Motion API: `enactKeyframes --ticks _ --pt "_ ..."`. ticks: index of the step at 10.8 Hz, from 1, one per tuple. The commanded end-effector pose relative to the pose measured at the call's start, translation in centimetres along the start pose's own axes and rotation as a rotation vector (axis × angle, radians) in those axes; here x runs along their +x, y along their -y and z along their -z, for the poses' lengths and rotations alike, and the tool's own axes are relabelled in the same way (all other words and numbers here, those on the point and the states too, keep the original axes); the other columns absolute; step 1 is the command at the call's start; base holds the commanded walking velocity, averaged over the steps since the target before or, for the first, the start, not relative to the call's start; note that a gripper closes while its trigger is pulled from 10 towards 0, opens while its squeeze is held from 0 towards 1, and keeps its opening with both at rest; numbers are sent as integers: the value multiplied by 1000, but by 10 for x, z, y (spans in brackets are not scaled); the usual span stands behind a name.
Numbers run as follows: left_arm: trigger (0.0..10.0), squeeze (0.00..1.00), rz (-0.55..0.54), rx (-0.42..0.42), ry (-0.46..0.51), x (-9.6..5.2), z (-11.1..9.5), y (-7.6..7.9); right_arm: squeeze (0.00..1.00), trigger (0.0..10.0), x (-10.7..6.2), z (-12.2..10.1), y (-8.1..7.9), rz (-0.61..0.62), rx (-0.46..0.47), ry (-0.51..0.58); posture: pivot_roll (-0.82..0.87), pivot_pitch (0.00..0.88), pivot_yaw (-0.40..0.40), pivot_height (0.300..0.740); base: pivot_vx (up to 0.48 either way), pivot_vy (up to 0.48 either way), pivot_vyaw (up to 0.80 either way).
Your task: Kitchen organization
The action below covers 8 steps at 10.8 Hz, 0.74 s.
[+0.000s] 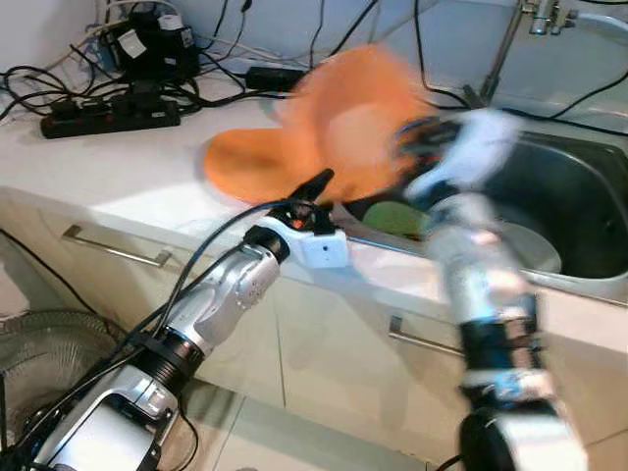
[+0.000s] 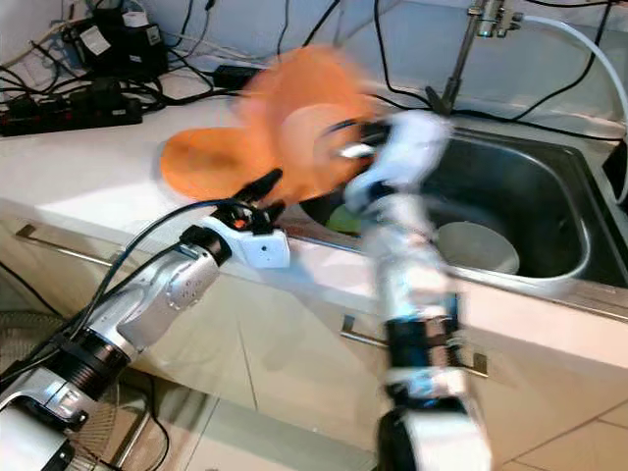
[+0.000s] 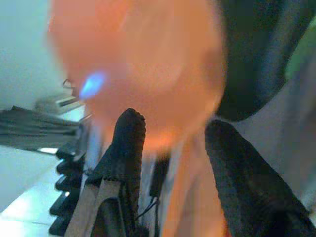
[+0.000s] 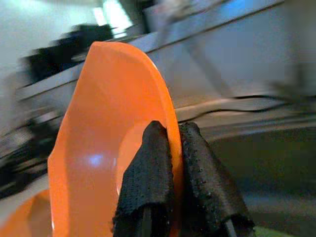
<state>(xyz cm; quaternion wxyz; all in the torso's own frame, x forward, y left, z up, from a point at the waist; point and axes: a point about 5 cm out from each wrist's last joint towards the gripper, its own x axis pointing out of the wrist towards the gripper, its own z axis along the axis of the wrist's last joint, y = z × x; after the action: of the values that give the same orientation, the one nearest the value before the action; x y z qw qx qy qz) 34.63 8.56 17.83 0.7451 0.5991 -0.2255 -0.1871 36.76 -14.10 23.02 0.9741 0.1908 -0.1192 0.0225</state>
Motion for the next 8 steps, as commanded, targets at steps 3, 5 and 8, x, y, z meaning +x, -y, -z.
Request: enactKeyframes --ticks 3,5,8 --pt "10000 0 -31 -106 17 -1 -6 -2 0 0 8 -17 34 179 -15 73 167 0 -3 740 0 0 0" --pt "10000 0 -40 -505 -21 0 -10 4 0 10000 8 -18 41 205 -72 84 173 0 -5 740 0 0 0" --pt "10000 0 18 -1141 -53 1 -29 21 0 10000 9 2 54 211 -220 15 174 0 -7 740 0 0 0"
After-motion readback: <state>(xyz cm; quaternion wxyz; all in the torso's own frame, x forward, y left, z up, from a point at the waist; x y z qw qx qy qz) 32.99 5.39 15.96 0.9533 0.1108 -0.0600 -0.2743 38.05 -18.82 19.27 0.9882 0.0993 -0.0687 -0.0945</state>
